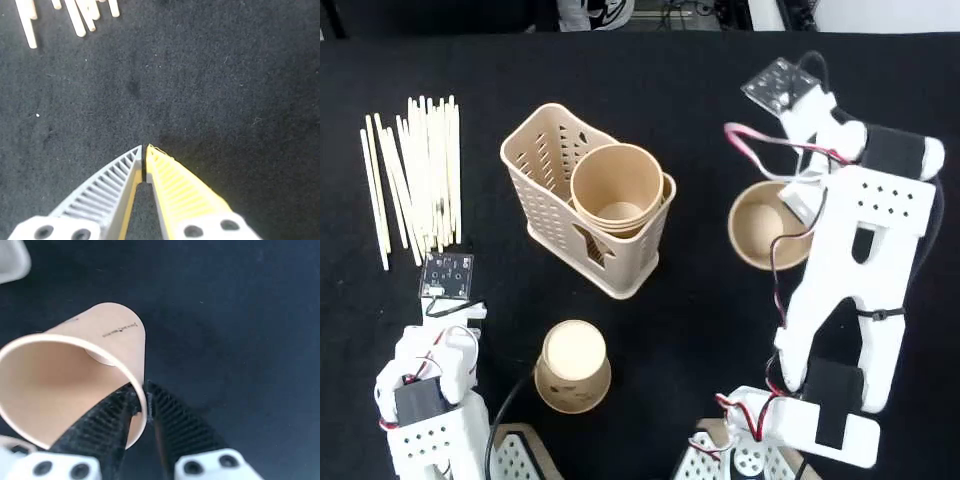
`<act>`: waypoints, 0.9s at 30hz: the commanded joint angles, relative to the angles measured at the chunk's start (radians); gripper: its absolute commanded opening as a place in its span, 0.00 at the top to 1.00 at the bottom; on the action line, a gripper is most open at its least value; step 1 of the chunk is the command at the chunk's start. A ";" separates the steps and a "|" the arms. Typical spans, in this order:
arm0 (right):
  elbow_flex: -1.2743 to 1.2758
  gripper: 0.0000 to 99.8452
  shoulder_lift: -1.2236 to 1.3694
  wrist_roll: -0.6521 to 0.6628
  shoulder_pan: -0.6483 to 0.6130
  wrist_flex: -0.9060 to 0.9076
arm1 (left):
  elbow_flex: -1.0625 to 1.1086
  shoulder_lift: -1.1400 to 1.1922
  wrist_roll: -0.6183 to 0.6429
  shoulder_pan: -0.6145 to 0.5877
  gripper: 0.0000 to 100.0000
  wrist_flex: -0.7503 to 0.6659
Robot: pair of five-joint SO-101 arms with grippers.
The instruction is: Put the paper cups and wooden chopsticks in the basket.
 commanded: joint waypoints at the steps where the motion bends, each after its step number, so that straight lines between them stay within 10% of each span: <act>1: -0.139 0.99 -0.044 -0.072 -0.046 0.058 | 0.018 -0.002 -0.005 0.004 0.97 0.005; 16: -0.156 0.99 -0.696 -0.238 -0.350 0.058 | 0.018 -0.002 -0.005 0.004 0.97 0.005; 27: -0.318 0.99 -0.479 -0.367 -0.516 0.057 | 0.018 -0.002 -0.005 0.004 0.97 0.005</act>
